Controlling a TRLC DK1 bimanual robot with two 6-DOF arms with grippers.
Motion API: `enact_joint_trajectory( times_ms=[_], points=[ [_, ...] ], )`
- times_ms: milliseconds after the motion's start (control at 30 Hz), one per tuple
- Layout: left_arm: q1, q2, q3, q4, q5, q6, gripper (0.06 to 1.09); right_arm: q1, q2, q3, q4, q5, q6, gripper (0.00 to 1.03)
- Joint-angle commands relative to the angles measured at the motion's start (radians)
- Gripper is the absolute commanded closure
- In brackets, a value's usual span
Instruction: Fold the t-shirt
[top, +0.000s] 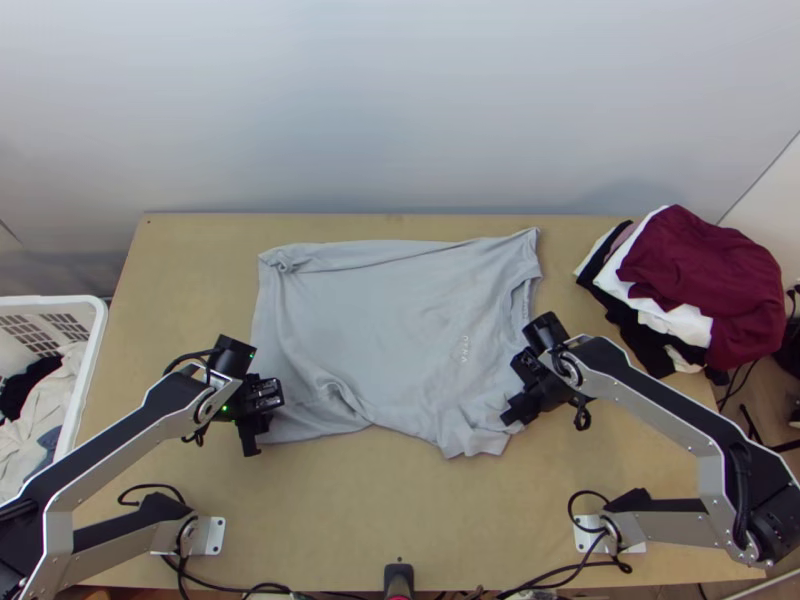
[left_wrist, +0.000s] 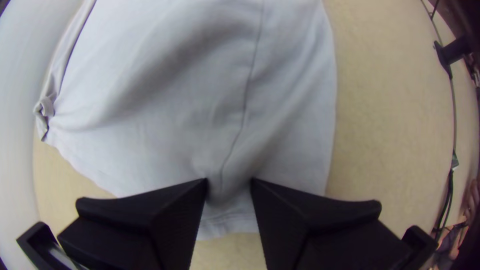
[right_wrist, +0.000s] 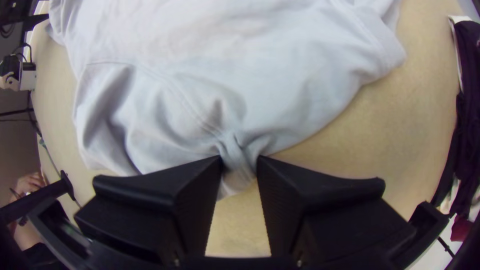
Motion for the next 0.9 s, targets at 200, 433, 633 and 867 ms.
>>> enact_joint_trajectory(
  times_ms=[200, 433, 633, 867],
  points=[
    [0.005, -0.002, 0.001, 0.003, 0.035, 0.006, 0.78, 0.020, -0.002, -0.009, 0.026, -0.002, -0.019, 0.99],
    [0.024, -0.035, 0.056, -0.074, 0.036, -0.011, 0.66, 0.024, -0.017, -0.016, 0.026, -0.002, -0.020, 0.99],
    [0.025, -0.038, 0.052, -0.087, 0.050, 0.008, 0.83, 0.028, -0.017, -0.018, 0.026, -0.002, -0.025, 0.99],
    [0.028, -0.033, 0.049, -0.084, 0.062, 0.014, 0.92, 0.031, -0.019, -0.025, 0.026, -0.002, -0.028, 0.99]
  ],
)
